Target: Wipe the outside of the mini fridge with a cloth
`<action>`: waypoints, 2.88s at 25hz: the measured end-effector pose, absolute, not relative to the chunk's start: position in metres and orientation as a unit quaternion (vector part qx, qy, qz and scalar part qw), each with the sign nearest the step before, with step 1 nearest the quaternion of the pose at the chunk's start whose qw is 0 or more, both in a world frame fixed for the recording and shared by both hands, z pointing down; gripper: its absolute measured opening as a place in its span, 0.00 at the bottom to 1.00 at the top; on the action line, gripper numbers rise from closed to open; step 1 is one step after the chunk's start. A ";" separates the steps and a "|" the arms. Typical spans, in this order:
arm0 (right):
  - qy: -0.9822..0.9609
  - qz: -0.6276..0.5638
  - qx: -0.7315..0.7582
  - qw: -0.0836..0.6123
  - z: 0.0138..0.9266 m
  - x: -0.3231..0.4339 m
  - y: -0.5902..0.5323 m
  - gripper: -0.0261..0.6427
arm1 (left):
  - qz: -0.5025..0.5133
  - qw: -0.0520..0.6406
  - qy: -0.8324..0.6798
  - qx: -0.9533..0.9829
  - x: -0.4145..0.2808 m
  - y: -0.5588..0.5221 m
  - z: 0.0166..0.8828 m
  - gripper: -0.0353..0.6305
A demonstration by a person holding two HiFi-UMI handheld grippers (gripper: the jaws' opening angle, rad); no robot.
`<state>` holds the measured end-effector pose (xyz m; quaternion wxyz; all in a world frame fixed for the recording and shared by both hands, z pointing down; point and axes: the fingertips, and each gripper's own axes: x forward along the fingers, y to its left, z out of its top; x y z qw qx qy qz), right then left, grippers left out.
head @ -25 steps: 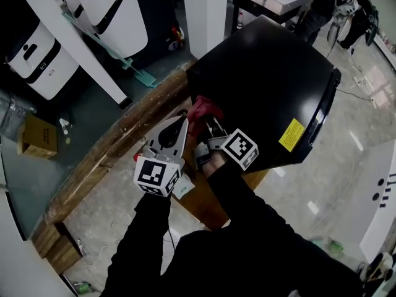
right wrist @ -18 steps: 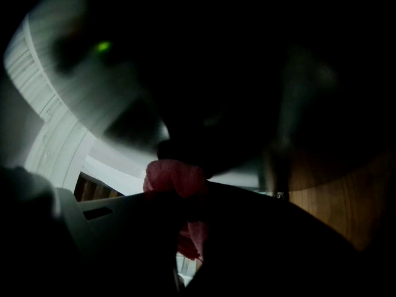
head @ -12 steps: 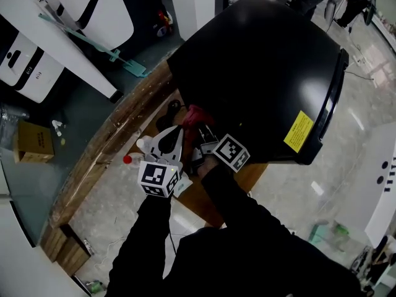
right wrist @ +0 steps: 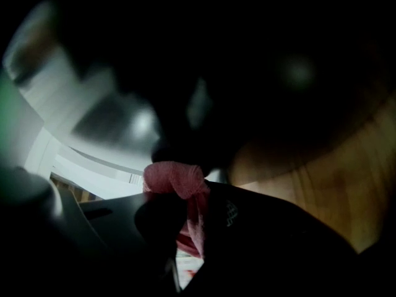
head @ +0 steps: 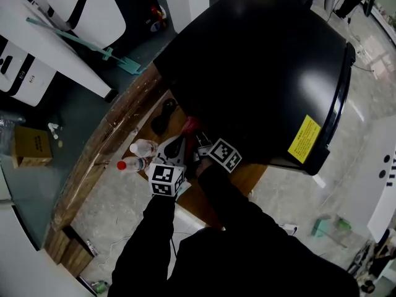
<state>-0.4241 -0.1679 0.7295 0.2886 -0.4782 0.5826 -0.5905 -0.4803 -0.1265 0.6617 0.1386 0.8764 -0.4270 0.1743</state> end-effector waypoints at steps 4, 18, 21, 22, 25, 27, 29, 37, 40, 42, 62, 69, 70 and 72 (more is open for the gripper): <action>0.576 -0.597 -0.487 0.271 0.762 -0.422 -0.168 0.12 | 0.183 0.149 -0.425 0.874 -0.483 -0.118 0.678 0.06; 0.589 -0.593 -0.514 0.193 0.818 -0.414 -0.145 0.11 | 0.143 0.121 -0.441 0.878 -0.499 -0.098 0.634 0.06; 0.655 -0.556 -0.482 0.171 0.770 -0.429 -0.128 0.11 | 0.131 0.100 -0.428 0.889 -0.493 -0.084 0.608 0.06; 0.670 -0.548 -0.470 0.172 0.747 -0.432 -0.119 0.11 | 0.127 0.089 -0.425 0.892 -0.490 -0.077 0.596 0.06; 0.700 -0.527 -0.446 0.184 0.674 -0.429 -0.087 0.11 | 0.109 0.056 -0.417 0.901 -0.481 -0.057 0.553 0.06; 0.709 -0.514 -0.440 0.198 0.629 -0.418 -0.069 0.11 | 0.094 0.031 -0.408 0.907 -0.472 -0.047 0.518 0.06; 0.720 -0.494 -0.438 0.214 0.583 -0.404 -0.056 0.11 | 0.074 0.010 -0.396 0.915 -0.460 -0.039 0.483 0.06; 0.742 -0.415 -0.446 0.281 0.441 -0.346 -0.029 0.11 | 0.004 0.029 -0.343 0.939 -0.419 -0.015 0.406 0.06; 0.718 -0.426 -0.461 0.301 0.432 -0.321 -0.030 0.11 | -0.002 0.025 -0.328 0.944 -0.405 -0.013 0.395 0.06; 0.695 -0.445 -0.466 0.319 0.436 -0.309 -0.030 0.11 | -0.002 0.020 -0.321 0.947 -0.397 -0.012 0.392 0.06; 0.591 -0.576 -0.449 0.343 0.570 -0.305 -0.045 0.11 | 0.055 0.100 -0.330 0.937 -0.373 -0.025 0.512 0.06; 0.547 -0.613 -0.462 0.333 0.649 -0.308 -0.052 0.11 | 0.092 0.126 -0.339 0.928 -0.366 -0.037 0.595 0.06; 0.540 -0.619 -0.466 0.328 0.660 -0.308 -0.051 0.11 | 0.100 0.132 -0.338 0.927 -0.365 -0.038 0.606 0.06; 0.532 -0.627 -0.470 0.320 0.683 -0.308 -0.051 0.11 | 0.117 0.141 -0.337 0.924 -0.364 -0.039 0.630 0.06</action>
